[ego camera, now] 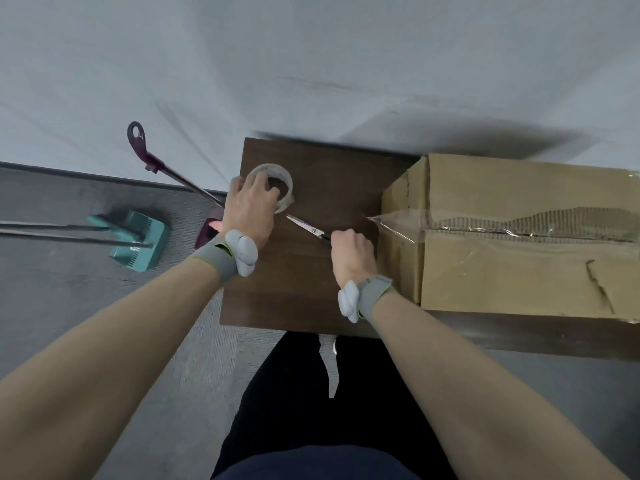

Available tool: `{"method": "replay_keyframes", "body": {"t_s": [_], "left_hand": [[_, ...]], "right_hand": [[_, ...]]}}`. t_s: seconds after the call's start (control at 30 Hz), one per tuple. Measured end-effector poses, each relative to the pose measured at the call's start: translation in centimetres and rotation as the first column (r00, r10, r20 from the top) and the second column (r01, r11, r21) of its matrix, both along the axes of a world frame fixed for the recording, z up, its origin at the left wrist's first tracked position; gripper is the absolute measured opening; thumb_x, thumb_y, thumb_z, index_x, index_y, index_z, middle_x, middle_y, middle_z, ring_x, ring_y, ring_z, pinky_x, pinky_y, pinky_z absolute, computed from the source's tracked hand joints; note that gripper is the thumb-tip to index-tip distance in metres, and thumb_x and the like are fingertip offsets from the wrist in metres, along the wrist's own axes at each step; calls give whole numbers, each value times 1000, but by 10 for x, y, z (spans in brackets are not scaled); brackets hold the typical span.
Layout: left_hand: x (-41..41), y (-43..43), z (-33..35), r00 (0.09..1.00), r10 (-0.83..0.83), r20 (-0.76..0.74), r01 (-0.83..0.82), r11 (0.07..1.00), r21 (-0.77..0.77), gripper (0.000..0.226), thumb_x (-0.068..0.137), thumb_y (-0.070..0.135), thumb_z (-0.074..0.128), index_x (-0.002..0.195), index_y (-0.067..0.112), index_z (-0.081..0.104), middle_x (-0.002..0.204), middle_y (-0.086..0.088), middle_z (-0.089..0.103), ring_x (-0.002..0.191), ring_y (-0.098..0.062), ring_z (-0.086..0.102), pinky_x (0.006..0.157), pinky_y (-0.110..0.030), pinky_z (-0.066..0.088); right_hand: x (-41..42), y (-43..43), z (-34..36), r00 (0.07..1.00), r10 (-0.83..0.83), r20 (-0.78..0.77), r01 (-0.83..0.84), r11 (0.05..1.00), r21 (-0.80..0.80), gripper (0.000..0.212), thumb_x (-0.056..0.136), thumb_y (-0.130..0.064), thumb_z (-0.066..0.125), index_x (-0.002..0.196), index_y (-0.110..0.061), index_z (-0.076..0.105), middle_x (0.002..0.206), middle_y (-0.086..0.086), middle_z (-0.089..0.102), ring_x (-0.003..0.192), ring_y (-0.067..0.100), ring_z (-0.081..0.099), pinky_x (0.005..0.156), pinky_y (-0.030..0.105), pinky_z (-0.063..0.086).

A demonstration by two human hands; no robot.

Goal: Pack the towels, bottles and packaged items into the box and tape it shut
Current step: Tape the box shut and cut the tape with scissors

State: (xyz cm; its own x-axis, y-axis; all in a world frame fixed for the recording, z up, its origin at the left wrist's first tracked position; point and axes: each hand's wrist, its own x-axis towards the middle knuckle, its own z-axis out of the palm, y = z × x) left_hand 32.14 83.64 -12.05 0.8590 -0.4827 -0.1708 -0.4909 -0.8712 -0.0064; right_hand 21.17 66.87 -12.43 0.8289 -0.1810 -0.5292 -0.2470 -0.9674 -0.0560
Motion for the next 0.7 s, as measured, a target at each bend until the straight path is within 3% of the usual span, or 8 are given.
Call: {"method": "replay_keyframes", "body": {"t_s": [0.13,0.3,0.5,0.6,0.7], "left_hand": [[-1,7,-8,998,-15,-61,14,1000,-20,7,89,9,65,96,10,67,115,-14,56,106,-33,59,95,-44,44],[-4,8,-11,994,-86,-67,83,995,-48,8,92,8,64,98,13,61,102,-12,57,97,-32,63,104,-41,41],[2,7,6,973,52,-224,-75,993,-93,14,93,9,62,104,2,60,116,-19,53,104,-41,58,80,-50,51],[-2,-3,23,971,83,-222,-109,988,-108,27,90,13,66,112,0,57,119,-20,51,108,-40,54,84,-51,52],[-9,-28,42,977,81,-197,-134,952,-274,19,90,11,62,106,2,60,109,-18,55,102,-38,55,86,-49,48]], "right_hand": [[6,7,-2,996,84,-6,-85,996,-33,26,98,5,57,122,-6,64,113,17,65,100,31,68,67,33,41],[7,6,7,998,55,5,-55,998,-24,26,98,4,58,121,-5,66,112,16,62,99,32,69,68,35,44],[20,11,54,974,-31,226,-25,970,240,10,104,-14,54,109,-11,62,94,11,69,87,31,70,72,41,59],[26,8,89,918,-159,364,-26,890,455,9,105,-18,54,107,-14,62,87,3,67,76,21,68,68,36,58],[33,-10,128,812,-283,511,-41,845,533,11,104,-21,55,105,-14,64,84,3,70,73,21,67,69,40,56]]}}
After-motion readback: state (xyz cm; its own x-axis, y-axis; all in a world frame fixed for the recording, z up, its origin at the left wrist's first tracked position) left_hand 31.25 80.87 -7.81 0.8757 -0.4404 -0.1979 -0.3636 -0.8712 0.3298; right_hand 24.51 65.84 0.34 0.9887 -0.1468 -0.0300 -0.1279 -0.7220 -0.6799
